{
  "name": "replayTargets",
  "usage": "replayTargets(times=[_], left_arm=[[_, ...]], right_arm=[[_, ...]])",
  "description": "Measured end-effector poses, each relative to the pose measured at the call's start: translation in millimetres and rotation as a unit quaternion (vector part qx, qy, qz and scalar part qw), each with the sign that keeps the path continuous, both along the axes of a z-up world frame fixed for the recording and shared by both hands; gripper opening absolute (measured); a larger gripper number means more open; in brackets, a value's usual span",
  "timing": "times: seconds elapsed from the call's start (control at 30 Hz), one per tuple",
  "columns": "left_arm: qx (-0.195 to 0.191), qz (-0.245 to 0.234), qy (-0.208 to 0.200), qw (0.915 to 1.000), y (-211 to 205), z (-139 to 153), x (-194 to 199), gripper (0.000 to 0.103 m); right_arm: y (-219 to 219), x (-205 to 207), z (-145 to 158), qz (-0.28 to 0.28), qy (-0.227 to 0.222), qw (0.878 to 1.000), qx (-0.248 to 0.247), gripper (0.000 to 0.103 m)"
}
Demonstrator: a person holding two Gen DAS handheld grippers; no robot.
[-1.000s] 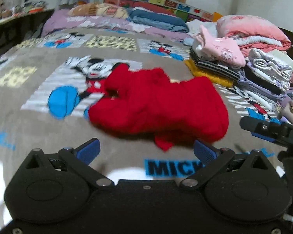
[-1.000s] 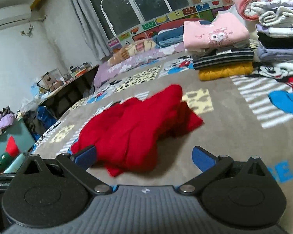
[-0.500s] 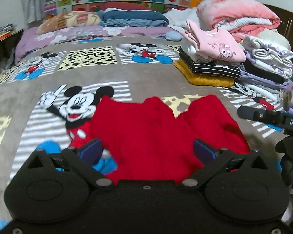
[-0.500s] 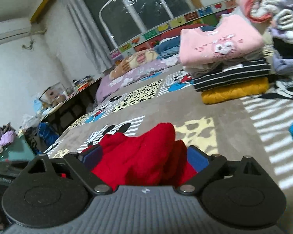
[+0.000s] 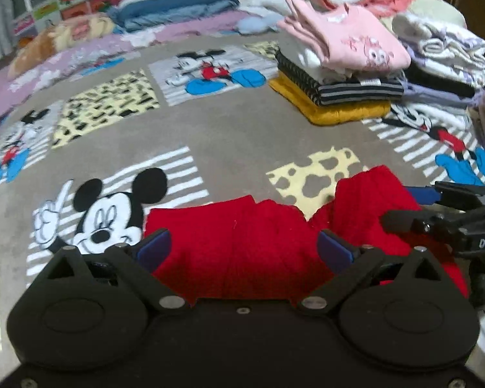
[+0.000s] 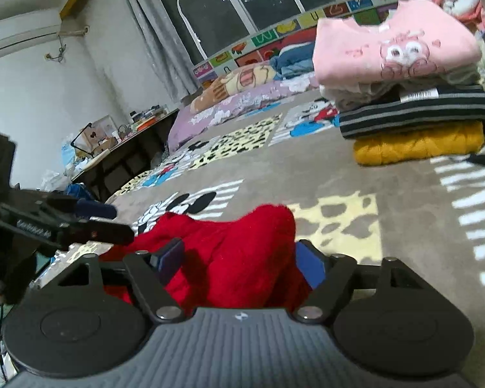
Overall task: Fold clothes
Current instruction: 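Grasp the red sweater with the left gripper while the right gripper grasps it too, then lift the red sweater with both grippers and shake it out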
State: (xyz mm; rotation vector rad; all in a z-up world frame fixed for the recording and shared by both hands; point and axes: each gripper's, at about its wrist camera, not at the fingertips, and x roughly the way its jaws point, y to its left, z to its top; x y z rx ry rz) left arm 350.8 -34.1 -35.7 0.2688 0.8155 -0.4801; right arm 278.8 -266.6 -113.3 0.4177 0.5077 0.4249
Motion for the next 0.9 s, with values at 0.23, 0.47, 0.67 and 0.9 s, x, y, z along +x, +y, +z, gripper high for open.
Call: replayTargets(times=[0.23, 0.47, 0.67, 0.9], left_arm=[[-0.020, -0.029, 0.068, 0.9971, -4, -21, 30, 0.059], [-0.033, -0.025, 0.053, 0.9977, -3, -17, 17, 0.020], [-0.094, -0.014, -0.029, 0.9950, 17, 25, -25, 0.018], [-0.157, 0.008, -0.103, 0.9823, 39, 65, -84, 0.016]], right_arm=[[-4, 3, -11, 0.003, 0.007, 1.000, 0.022, 0.067], [-7, 3, -15, 0.013, 0.009, 0.999, 0.052, 0.041], [-9, -10, -3, 0.018, -0.027, 0.997, 0.076, 0.025], [-16, -42, 24, 0.013, -0.098, 0.991, 0.092, 0.021]])
